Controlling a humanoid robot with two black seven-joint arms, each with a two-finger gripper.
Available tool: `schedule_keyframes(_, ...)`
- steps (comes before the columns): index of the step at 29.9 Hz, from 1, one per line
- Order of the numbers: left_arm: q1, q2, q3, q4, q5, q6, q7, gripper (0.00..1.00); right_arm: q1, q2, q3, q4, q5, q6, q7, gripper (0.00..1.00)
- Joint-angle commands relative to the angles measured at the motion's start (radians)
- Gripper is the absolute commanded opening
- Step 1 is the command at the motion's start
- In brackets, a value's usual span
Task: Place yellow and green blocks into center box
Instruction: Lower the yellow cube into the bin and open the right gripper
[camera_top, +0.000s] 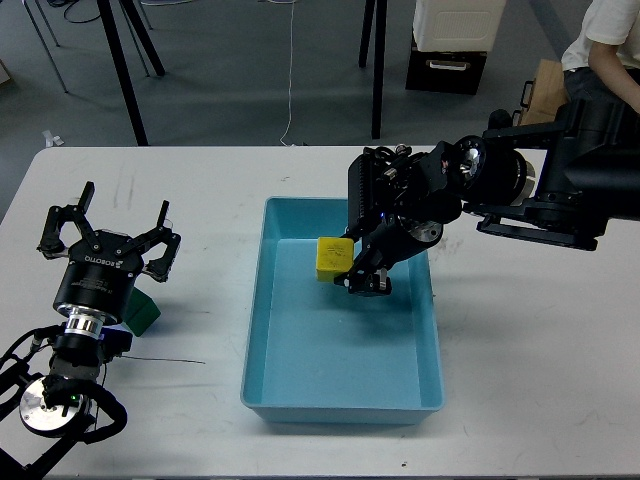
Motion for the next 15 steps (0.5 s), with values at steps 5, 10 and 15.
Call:
schedule_keyframes(5,-0.001,0.002,-0.005,0.000,0.000,0.001,0.000,1.00,-0.013,0.043,-0.045,-0.025,0.014,0.001,0.000,0.48)
schedule_keyframes(10,-0.003,0.002,-0.005,0.000,0.000,0.003,0.000,1.00,-0.013,0.029,-0.049,-0.023,0.125,0.000,0.000,0.95)
schedule_keyframes(15,-0.006,0.002,-0.003,0.000,0.003,0.004,0.000,1.00,-0.001,0.015,-0.049,-0.026,0.184,0.000,0.000,0.97)
